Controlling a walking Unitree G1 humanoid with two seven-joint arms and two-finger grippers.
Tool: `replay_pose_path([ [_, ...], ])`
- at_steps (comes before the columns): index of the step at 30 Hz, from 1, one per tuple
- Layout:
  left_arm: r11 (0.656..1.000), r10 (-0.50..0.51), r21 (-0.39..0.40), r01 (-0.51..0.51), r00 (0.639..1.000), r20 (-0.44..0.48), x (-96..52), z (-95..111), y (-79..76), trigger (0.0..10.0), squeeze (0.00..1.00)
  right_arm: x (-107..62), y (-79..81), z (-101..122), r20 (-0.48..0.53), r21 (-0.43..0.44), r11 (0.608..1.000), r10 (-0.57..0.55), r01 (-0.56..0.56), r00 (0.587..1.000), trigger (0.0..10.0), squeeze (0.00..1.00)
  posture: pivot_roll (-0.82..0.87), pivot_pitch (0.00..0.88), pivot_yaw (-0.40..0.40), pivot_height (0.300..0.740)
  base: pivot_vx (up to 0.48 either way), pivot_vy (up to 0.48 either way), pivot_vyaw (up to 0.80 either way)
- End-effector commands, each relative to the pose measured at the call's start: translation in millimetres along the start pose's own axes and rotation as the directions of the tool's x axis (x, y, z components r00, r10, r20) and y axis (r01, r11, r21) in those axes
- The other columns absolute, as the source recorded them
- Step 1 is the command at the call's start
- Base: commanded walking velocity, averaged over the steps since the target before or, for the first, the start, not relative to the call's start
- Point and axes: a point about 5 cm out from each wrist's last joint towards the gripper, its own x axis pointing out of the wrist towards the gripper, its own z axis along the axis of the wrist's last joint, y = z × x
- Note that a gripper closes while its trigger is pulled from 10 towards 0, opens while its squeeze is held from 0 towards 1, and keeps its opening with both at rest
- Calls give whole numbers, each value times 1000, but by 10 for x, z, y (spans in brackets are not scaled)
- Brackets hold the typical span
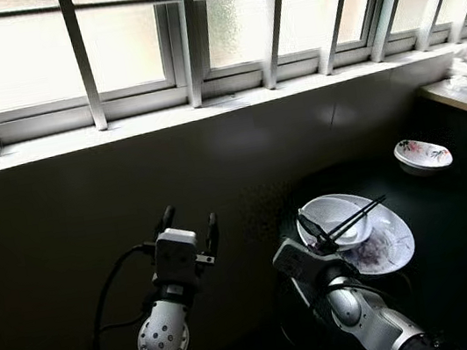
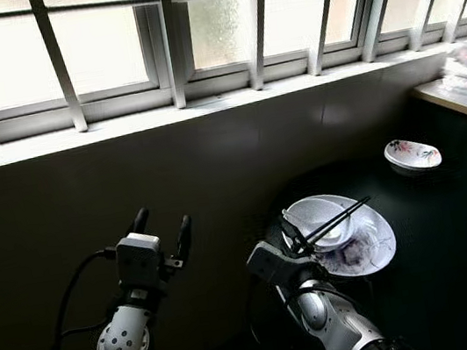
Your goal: Kitchen organization
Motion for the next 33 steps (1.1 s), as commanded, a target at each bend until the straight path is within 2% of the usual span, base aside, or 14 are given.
replay_pose_path([
  [1, 1000, -10, 0, 10, 1000, -14, 0, -26, -21, 10000, 0, 26, -19, 196, 110, -1, 1000, -2, 2, 994, 10000, 0, 45, 0, -67, 740, 0, 480, 0],
  [2, 1000, -10, 0, 10, 1000, -14, 0, -26, -21, 10000, 0, 26, -19, 196, 110, -1, 1000, -2, 2, 994, 10000, 0, 45, 0, -67, 740, 0, 480, 0],
  [4, 1000, -10, 2, 10, 1000, -13, 4, -24, -19, 10000, 0, 18, -5, 301, 178, 20, 1000, 18, -22, 984, 10000, 0, 45, 0, -68, 740, 0, 480, 0],
  [8, 1000, 1, 4, -1, 1000, -7, -2, -23, 0, 10000, 0, 19, -5, 322, 192, 26, 999, 18, -23, 981, 10000, 0, 47, 0, -69, 740, 0, 459, 0],
  [16, 1000, 1, 13, -1, 1000, -7, -26, -30, 1, 10000, 0, -17, -6, 319, 212, 48, 998, 35, -46, 977, 10000, 0, 51, 0, -74, 740, 0, 0, 0],
  [18, 1000, 0, 13, 0, 1000, -8, -28, -32, 1, 10000, 0, -30, -11, 298, 206, 31, 998, 39, -46, 978, 10000, 0, 51, 0, -74, 740, 0, 0, 0],
  [20, 1000, -2, 11, 2, 1000, -12, -28, -36, 0, 10000, 0, -49, -87, 134, 97, -21, 1000, -3, 5, 995, 10000, 0, 44, 0, -78, 740, 0, 0, 0],
  [23, 1000, -4, 10, 4, 1000, -17, -30, -49, -6, 10000, 0, -68, -120, 30, 22, 18, 1000, -21, 21, 1000, 10000, 0, 40, 0, -78, 740, 0, 0, 0],
  [25, 1000, -7, 7, 7, 1000, -20, -30, -57, -18, 10000, 0, -83, -113, -1, 6, 21, 1000, -18, 18, 1000, 10000, 0, 35, 0, -76, 740, 0, 0, 0],
  [31, 1000, -24, 2, 24, 999, -24, -23, -64, -54, 10000, 0, -87, -117, 20, 31, 9, 1000, -13, 13, 999, 10000, 0, 32, 0, -71, 740, 0, 0, -778],
  [33, 1000, -26, 3, 26, 999, -26, -22, -68, -50, 10000, 0, -82, -130, 33, 41, -32, 999, -13, 14, 999, 10000, 0, 31, 0, -68, 740, 0, 0, 0],
])
